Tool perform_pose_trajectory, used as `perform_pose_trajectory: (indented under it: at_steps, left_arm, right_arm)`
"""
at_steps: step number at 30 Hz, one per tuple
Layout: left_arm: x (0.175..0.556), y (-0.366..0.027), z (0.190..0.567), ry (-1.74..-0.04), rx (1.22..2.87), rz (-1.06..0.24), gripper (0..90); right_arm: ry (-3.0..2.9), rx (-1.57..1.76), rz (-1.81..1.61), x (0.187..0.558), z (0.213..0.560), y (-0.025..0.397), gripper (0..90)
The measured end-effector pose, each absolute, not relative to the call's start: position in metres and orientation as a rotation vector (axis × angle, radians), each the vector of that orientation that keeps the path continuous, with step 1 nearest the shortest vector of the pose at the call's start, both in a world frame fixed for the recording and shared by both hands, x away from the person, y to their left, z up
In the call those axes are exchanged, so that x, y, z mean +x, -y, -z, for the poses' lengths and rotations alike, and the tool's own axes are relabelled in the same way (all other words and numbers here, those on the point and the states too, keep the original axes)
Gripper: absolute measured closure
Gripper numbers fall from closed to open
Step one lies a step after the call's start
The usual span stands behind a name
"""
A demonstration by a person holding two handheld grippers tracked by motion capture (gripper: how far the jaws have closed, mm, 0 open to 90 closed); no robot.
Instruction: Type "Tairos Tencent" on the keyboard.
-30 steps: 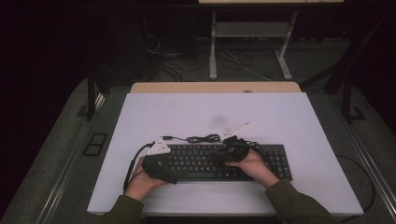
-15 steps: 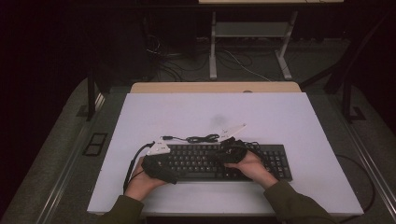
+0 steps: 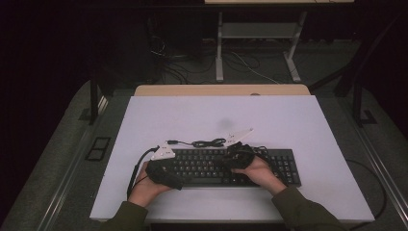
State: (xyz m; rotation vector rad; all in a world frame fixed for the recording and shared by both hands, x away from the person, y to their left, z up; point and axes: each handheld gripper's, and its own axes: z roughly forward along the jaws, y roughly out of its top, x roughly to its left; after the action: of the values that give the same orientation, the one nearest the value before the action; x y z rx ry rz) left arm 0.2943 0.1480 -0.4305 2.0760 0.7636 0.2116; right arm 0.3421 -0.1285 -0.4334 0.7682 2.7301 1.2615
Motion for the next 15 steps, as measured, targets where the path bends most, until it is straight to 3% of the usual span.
perform_pose_trajectory:
  at_steps: [7, 15]
  left_arm:
    - [0.2944, -0.1484, 0.4303, -0.767, 2.073, -0.216, 0.0]
    - [0.2944, -0.1487, 0.4300, -0.766, 2.072, -0.223, 0.0]
  right_arm:
    - [-2.710, 0.772, -1.297, 0.3413, 0.4293, 0.1314, 89.2]
    - [-2.687, 0.807, -1.364, 0.3428, 0.4255, 0.1373, 74.2]
